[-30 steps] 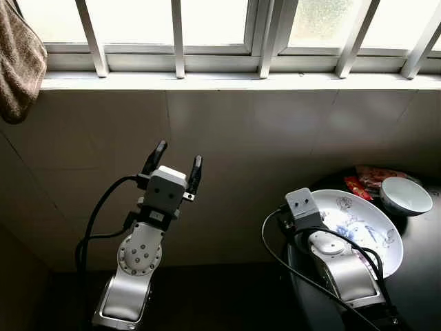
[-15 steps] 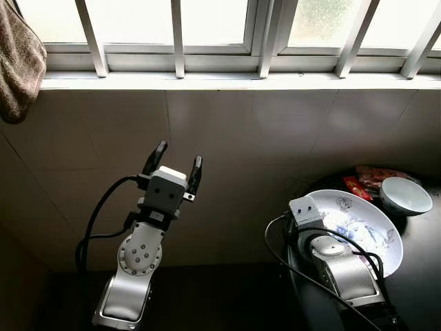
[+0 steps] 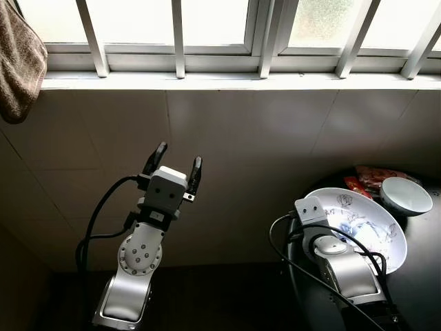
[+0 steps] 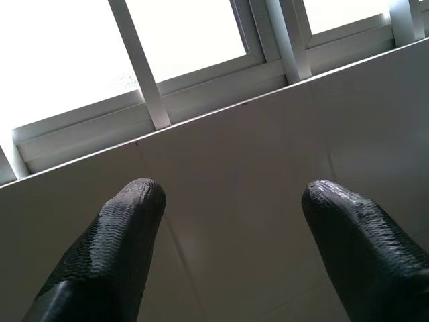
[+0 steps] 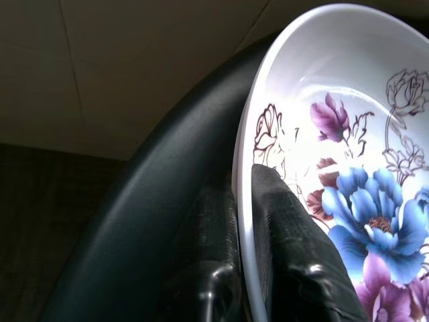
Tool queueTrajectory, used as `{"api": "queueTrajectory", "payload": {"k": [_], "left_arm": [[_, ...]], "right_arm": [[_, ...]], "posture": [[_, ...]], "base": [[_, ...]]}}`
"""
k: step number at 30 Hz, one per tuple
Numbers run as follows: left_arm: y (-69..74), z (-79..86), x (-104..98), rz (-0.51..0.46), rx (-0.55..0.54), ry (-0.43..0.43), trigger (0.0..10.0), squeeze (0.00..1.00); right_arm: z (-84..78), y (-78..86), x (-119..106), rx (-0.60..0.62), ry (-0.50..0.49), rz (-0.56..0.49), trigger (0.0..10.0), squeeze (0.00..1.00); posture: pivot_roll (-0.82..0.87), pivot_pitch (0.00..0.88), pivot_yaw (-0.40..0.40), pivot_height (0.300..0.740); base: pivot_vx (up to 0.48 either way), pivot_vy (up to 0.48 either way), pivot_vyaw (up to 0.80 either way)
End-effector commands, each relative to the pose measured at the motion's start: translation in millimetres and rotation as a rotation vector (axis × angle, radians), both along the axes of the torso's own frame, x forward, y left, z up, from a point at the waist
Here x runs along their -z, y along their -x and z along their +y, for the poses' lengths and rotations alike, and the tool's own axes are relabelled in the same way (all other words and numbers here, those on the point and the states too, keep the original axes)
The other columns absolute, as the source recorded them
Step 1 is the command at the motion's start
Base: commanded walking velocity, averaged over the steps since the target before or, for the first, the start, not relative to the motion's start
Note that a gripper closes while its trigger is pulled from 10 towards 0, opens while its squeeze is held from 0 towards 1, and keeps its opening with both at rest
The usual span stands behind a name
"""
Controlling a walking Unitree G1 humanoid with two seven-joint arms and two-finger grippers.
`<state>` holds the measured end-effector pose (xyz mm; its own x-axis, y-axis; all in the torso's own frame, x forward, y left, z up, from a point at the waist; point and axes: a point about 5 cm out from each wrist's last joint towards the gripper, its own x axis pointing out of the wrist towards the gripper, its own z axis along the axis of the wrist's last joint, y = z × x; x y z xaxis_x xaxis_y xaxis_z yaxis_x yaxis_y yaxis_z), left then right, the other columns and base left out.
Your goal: Kitchen organization
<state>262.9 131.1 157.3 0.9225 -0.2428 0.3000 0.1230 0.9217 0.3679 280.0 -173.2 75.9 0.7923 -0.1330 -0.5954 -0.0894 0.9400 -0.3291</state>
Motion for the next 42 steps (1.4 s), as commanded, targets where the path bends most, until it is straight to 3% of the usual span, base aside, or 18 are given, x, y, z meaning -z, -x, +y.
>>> {"api": "queueTrajectory", "payload": {"k": [1, 6, 10, 16, 18, 22, 24, 31, 36, 42], "left_arm": [[-1.5, -1.1, 1.0, 0.010, 0.000, -0.003, 10.0, 0.00], [-1.8, -1.1, 1.7, 0.012, -0.004, -0.005, 10.0, 0.00], [-2.2, -1.3, 1.6, 0.012, -0.004, -0.005, 10.0, 0.00], [-2.0, -1.6, 2.0, 0.013, -0.005, -0.004, 10.0, 0.00], [-2.0, -1.9, 2.1, 0.013, -0.004, -0.004, 10.0, 0.00], [-2.1, -1.9, 2.1, 0.012, -0.004, -0.004, 10.0, 0.00], [-1.9, -1.6, 2.3, 0.011, -0.006, -0.004, 10.0, 0.00], [-2.0, -1.5, 2.5, 0.009, -0.008, -0.004, 10.0, 0.00], [-2.1, -1.9, 2.8, 0.009, -0.006, -0.003, 10.0, 0.00], [-1.7, -2.2, 2.8, 0.006, -0.006, -0.002, 10.0, 0.00]], "right_arm": [[1.9, 2.2, 1.6, -0.009, 0.010, 0.006, 0.0, 0.00], [10.1, -2.7, -14.8, -0.079, 0.114, -0.128, 0.0, 0.00], [15.3, -5.1, -22.9, -0.100, 0.110, -0.191, 0.0, 0.00], [30.0, -9.8, -49.5, -0.185, 0.107, -0.385, 0.0, 0.00], [37.8, -10.3, -62.5, -0.247, 0.153, -0.484, 0.0, 0.00], [44.3, -10.1, -71.7, -0.303, 0.200, -0.558, 0.0, 0.00], [47.6, -9.8, -79.2, -0.350, 0.286, -0.641, 0.0, 0.00], [50.6, -7.8, -78.8, -0.390, 0.310, -0.676, 0.0, 0.00], [66.6, 0.3, -76.2, -0.506, 0.177, -0.681, 0.0, 0.00], [76.9, 7.3, -79.5, -0.610, 0.170, -0.729, 0.0, 0.00]], "posture": [[0.05, 0.000, -0.071, 0.740], [0.05, 0.000, -0.072, 0.740], [0.05, 0.000, -0.071, 0.740], [0.05, 0.000, -0.071, 0.740], [0.05, 0.000, -0.072, 0.740], [0.05, 0.000, -0.072, 0.740], [0.05, 0.000, -0.074, 0.740], [0.06, 0.000, -0.075, 0.740], [0.05, 0.000, -0.072, 0.740], [0.06, 0.000, -0.074, 0.740]], "base": [[0.000, 0.000, 0.00], [0.000, 0.000, 0.00], [0.000, 0.000, 0.00], [0.000, 0.000, 0.00], [0.000, 0.000, 0.23], [0.000, 0.000, 0.72], [0.000, 0.000, 0.80], [0.000, 0.000, 0.80], [0.000, 0.000, 0.80], [0.000, 0.000, 0.80]]}}
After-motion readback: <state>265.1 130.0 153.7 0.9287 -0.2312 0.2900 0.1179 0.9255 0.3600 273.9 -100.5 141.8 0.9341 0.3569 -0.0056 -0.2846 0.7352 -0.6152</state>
